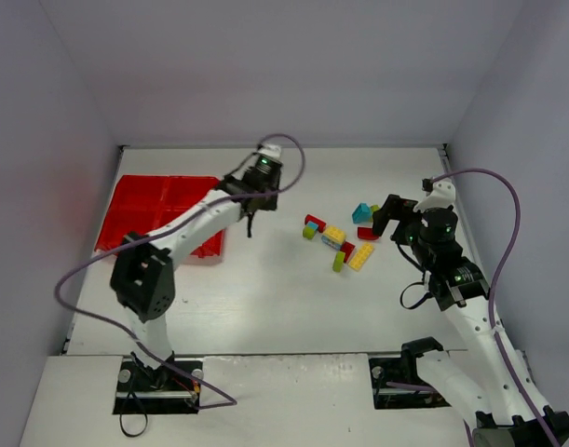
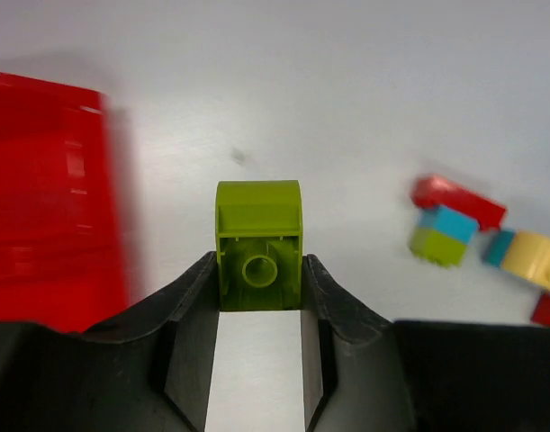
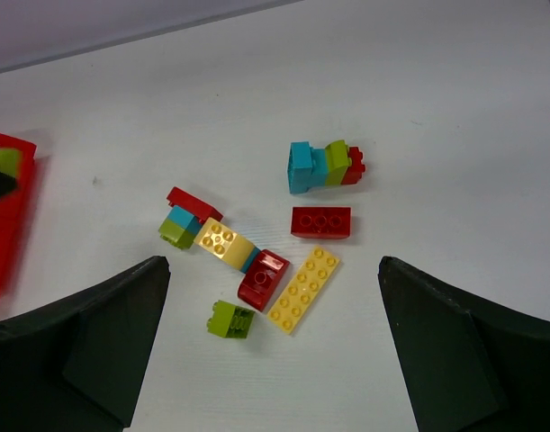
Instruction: Sort the legos into containers by color
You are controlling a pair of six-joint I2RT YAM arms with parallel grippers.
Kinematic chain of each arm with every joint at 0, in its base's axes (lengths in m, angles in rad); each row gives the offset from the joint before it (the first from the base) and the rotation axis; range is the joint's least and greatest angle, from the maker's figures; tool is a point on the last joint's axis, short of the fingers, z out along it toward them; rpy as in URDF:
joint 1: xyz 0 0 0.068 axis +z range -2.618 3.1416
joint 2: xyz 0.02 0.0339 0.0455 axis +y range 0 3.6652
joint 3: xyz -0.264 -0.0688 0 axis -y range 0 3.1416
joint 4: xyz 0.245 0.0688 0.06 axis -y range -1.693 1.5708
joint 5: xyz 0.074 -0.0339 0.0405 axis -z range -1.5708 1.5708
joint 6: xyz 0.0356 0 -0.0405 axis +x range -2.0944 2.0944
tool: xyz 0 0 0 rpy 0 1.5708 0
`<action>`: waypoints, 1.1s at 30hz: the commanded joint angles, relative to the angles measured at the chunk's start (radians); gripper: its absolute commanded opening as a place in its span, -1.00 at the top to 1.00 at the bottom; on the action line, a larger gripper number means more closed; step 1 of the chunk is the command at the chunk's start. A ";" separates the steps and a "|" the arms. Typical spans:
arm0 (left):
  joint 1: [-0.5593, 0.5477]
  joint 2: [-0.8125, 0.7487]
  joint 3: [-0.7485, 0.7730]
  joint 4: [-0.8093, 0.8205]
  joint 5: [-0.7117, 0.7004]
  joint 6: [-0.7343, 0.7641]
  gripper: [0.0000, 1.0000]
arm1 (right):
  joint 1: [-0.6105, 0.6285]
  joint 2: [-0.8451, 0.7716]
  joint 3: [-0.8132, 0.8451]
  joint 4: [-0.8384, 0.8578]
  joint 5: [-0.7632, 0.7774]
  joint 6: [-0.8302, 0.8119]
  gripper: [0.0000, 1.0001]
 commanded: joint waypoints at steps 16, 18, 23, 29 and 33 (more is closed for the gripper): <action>0.749 -0.041 0.071 -0.049 0.054 0.091 0.86 | 0.006 -0.015 -0.006 0.077 -0.096 0.017 -0.96; 0.770 0.016 0.118 -0.063 0.056 0.097 0.86 | 0.008 -0.016 -0.008 0.075 -0.102 0.017 -0.96; 0.798 0.113 0.224 -0.104 0.047 0.105 0.58 | 0.008 -0.015 -0.009 0.077 -0.106 0.016 -0.96; 0.799 0.141 0.240 -0.109 0.053 0.113 -0.21 | 0.008 -0.012 -0.011 0.077 -0.110 0.017 -0.98; 0.795 0.087 0.218 -0.098 0.083 0.104 -0.35 | 0.008 -0.009 -0.012 0.077 -0.106 0.017 -0.99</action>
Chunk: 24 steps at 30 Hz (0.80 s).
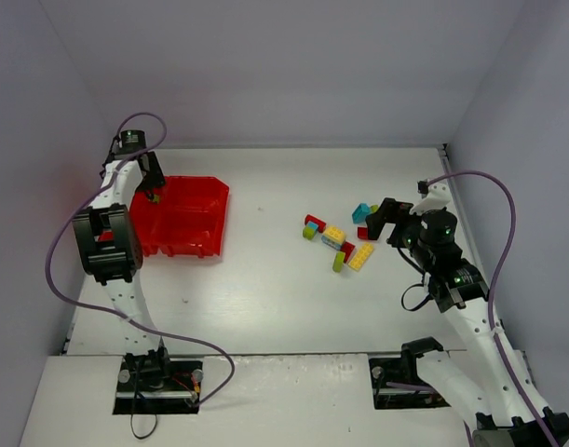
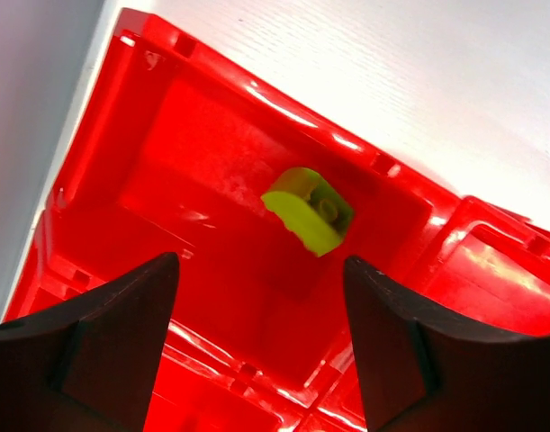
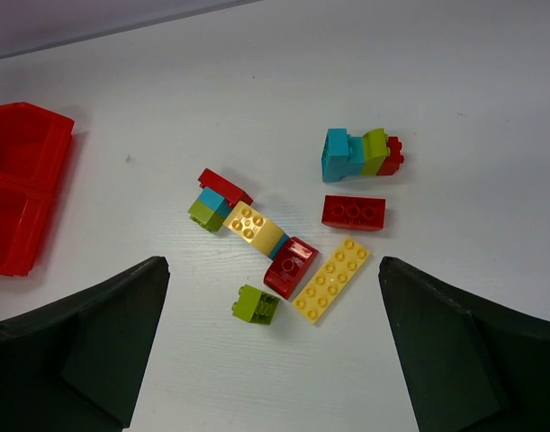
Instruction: Sort the legos into containers by color
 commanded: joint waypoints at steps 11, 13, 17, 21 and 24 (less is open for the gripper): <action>-0.349 -0.397 -0.159 0.044 0.077 -0.058 -0.35 | 0.008 -0.001 0.011 0.069 0.024 0.002 -0.99; -0.453 -0.447 -0.202 0.076 0.088 -0.075 -0.35 | 0.008 -0.008 0.012 0.067 0.023 0.004 -0.98; -0.635 -0.503 -0.300 0.112 0.091 -0.087 -0.35 | 0.008 -0.017 0.011 0.063 0.026 0.008 -0.95; -0.806 -0.523 -0.352 0.155 0.083 -0.101 -0.35 | 0.008 -0.014 0.011 0.058 0.032 0.014 -0.93; -0.912 -0.502 -0.369 0.184 0.080 -0.138 -0.35 | 0.006 -0.012 0.011 0.052 0.059 0.016 -0.93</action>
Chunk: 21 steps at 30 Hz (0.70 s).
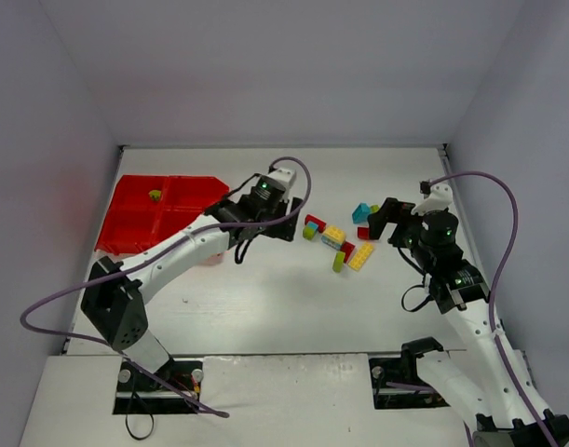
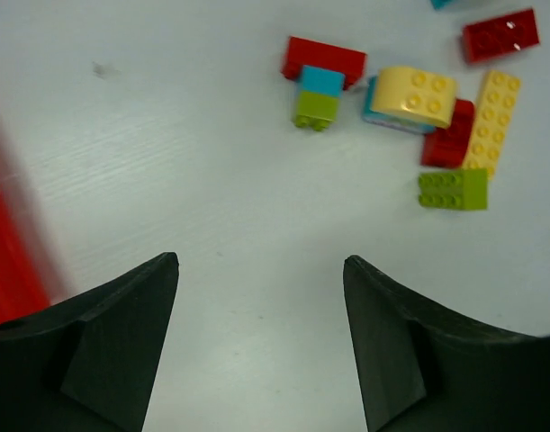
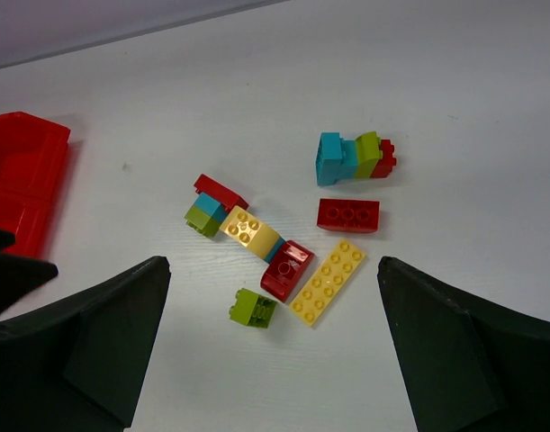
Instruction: Sort the legos into containers by color
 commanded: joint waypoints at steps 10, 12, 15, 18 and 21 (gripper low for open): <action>-0.271 0.228 0.194 0.130 -0.043 -0.088 -0.35 | 0.005 -0.011 0.008 0.028 0.085 0.020 -0.93; -0.285 0.283 0.225 0.139 -0.038 -0.088 -0.35 | 0.006 -0.016 0.006 0.022 0.088 0.023 -0.93; -0.294 0.349 0.286 0.133 -0.026 -0.088 -0.34 | 0.006 -0.024 0.005 0.014 0.101 0.023 -0.93; -0.298 0.405 0.340 0.107 -0.032 -0.088 -0.28 | 0.006 -0.030 0.008 0.007 0.116 0.023 -0.93; -0.300 0.441 0.357 0.113 -0.046 -0.105 -0.23 | 0.006 -0.036 0.008 0.005 0.133 0.024 -0.93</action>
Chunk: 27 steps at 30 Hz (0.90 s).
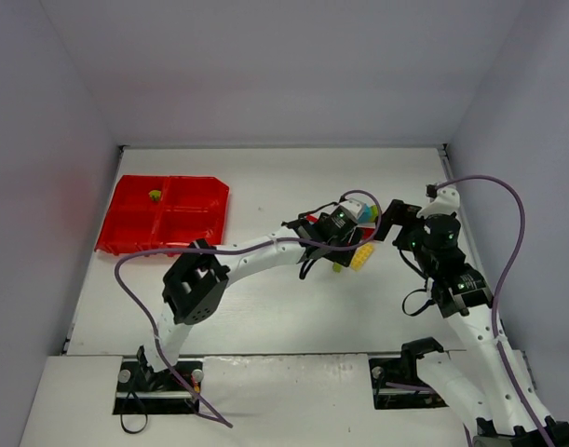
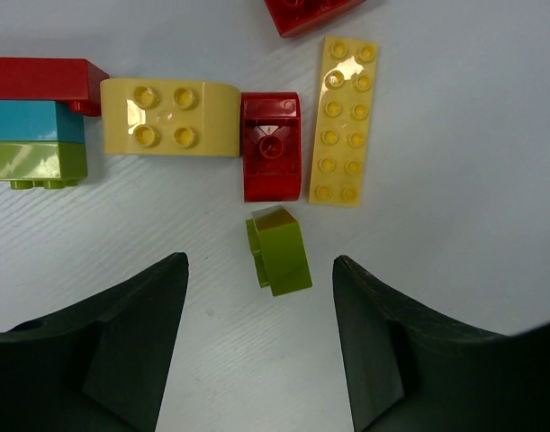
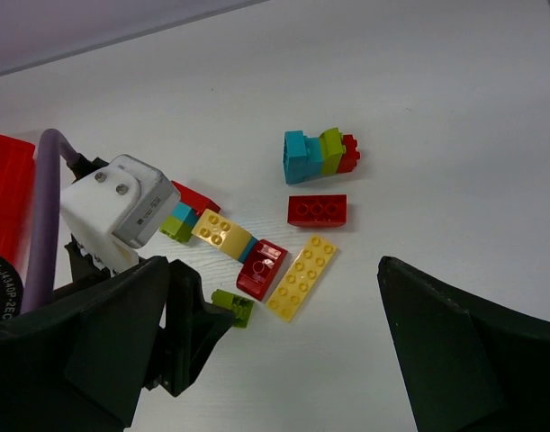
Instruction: Sort the legos into containers by color
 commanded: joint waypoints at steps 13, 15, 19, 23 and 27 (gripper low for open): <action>-0.008 0.016 0.028 0.056 -0.014 -0.070 0.66 | 0.006 -0.014 0.002 0.042 0.058 0.015 -0.93; -0.008 0.007 0.021 0.050 -0.017 -0.071 0.85 | 0.006 -0.014 0.001 0.042 0.059 0.016 -0.93; 0.000 -0.100 -0.015 -0.001 -0.066 -0.061 0.93 | 0.008 -0.020 0.001 0.042 0.058 0.016 -0.93; 0.061 -0.237 -0.040 -0.116 -0.159 -0.016 0.92 | 0.006 -0.020 0.004 0.042 0.049 0.015 -0.93; 0.226 -0.422 -0.080 -0.211 -0.238 0.039 0.92 | 0.006 -0.019 0.001 0.043 0.035 0.016 -0.93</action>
